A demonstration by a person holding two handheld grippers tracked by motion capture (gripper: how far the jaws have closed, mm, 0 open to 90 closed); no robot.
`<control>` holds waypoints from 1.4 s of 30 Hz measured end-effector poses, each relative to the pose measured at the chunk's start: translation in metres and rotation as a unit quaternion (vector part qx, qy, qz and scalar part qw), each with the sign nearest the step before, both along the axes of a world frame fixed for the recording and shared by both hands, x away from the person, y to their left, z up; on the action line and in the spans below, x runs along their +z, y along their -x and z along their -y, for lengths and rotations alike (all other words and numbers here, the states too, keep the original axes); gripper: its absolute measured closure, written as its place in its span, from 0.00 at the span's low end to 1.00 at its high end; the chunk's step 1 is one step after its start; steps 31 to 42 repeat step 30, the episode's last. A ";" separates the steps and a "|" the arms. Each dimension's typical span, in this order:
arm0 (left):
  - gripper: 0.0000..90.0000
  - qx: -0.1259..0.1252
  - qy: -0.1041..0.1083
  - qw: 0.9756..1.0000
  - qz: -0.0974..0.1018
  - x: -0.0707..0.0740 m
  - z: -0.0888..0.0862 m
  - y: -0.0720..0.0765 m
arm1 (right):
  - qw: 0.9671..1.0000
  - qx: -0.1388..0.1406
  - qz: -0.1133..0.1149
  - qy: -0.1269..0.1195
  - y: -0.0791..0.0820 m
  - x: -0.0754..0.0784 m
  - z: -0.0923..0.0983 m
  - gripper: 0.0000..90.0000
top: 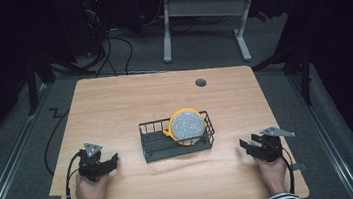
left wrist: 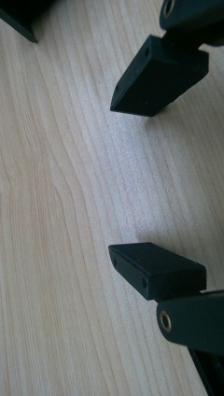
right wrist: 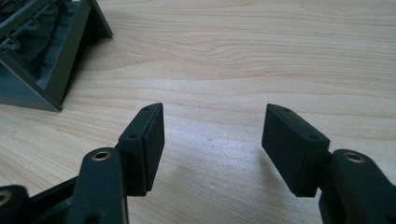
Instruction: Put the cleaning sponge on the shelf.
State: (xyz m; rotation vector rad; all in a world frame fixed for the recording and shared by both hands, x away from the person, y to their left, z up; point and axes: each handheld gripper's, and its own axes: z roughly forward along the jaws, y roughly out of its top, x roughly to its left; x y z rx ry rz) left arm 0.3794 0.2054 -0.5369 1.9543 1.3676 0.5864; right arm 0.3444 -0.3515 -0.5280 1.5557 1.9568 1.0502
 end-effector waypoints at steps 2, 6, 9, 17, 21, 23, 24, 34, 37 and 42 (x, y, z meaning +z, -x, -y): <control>0.30 0.000 0.000 1.000 0.000 0.000 0.000 0.000 | 1.000 0.000 -0.013 0.017 -0.002 -0.001 -0.002 0.41; 0.29 0.000 0.001 1.000 0.000 0.000 0.000 0.000 | 0.998 -0.001 -0.020 0.066 -0.003 -0.002 -0.012 0.38; 0.29 -0.002 0.000 1.000 0.001 0.000 0.001 0.000 | 0.997 0.007 -0.018 0.080 0.000 -0.002 -0.018 0.38; 0.29 -0.003 -0.001 1.000 0.001 0.000 0.001 0.000 | 0.997 0.008 -0.018 0.080 0.000 -0.002 -0.018 0.37; 0.29 -0.007 -0.002 1.000 0.000 0.000 0.001 0.000 | 0.997 0.008 -0.018 0.080 0.000 -0.002 -0.018 0.37; 0.29 -0.007 -0.002 1.000 0.000 0.000 0.001 0.000 | 0.997 0.008 -0.018 0.080 0.000 -0.002 -0.018 0.37; 0.29 -0.008 -0.002 1.000 0.000 0.000 0.001 0.000 | 0.997 0.007 -0.018 0.080 0.000 -0.002 -0.018 0.37; 0.29 -0.013 -0.001 1.000 0.000 0.000 0.002 0.001 | 0.997 0.004 -0.019 0.079 0.000 -0.003 -0.018 0.35; 0.29 -0.013 -0.001 1.000 0.000 0.000 0.002 0.001 | 0.997 0.004 -0.019 0.079 0.000 -0.003 -0.018 0.35; 0.29 -0.013 -0.001 1.000 0.000 0.000 0.002 0.001 | 0.997 0.004 -0.019 0.079 0.000 -0.003 -0.018 0.35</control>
